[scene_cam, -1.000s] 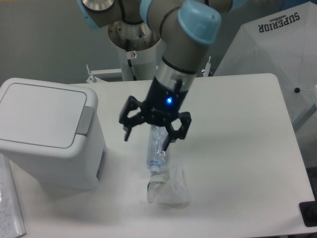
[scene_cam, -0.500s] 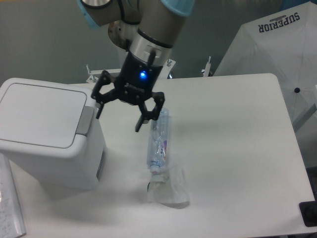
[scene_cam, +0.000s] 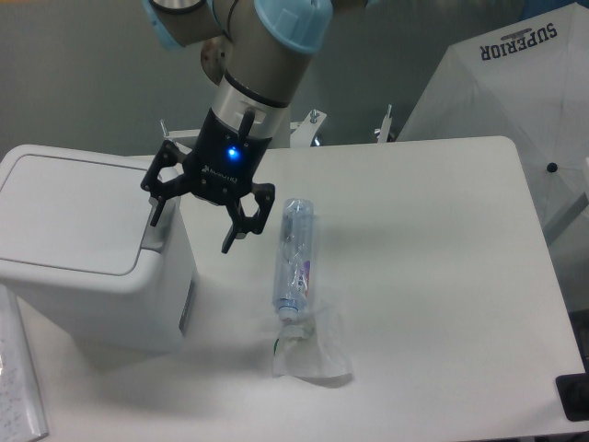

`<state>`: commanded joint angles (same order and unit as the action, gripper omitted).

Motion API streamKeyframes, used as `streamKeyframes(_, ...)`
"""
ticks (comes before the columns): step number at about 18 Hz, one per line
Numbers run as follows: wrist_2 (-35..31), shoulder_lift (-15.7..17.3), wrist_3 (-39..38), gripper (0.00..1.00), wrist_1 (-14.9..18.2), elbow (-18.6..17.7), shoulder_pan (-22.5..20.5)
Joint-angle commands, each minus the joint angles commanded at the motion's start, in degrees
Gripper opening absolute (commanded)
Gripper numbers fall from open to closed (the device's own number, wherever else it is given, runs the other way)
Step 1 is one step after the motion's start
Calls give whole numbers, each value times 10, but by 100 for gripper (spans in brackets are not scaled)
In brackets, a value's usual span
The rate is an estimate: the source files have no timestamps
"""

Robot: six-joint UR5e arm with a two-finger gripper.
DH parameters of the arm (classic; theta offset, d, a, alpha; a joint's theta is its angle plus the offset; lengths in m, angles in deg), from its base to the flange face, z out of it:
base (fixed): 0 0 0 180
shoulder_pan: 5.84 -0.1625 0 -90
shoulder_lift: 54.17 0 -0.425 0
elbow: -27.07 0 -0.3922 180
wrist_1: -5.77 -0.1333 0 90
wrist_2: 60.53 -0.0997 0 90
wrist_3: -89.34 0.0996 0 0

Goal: Open the trash can

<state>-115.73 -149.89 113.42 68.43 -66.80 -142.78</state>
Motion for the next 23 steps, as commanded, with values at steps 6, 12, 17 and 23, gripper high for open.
streamKeyframes(6,-1,-3,-4,100,-2,-4,2)
streamKeyframes(12,-1,-8,-3,100,-3,-6,3)
streamKeyframes(17,-1,-10,-4,100,-3,-6,3)
streamKeyframes(23,-3,-10,-4,100,-2,-5,4)
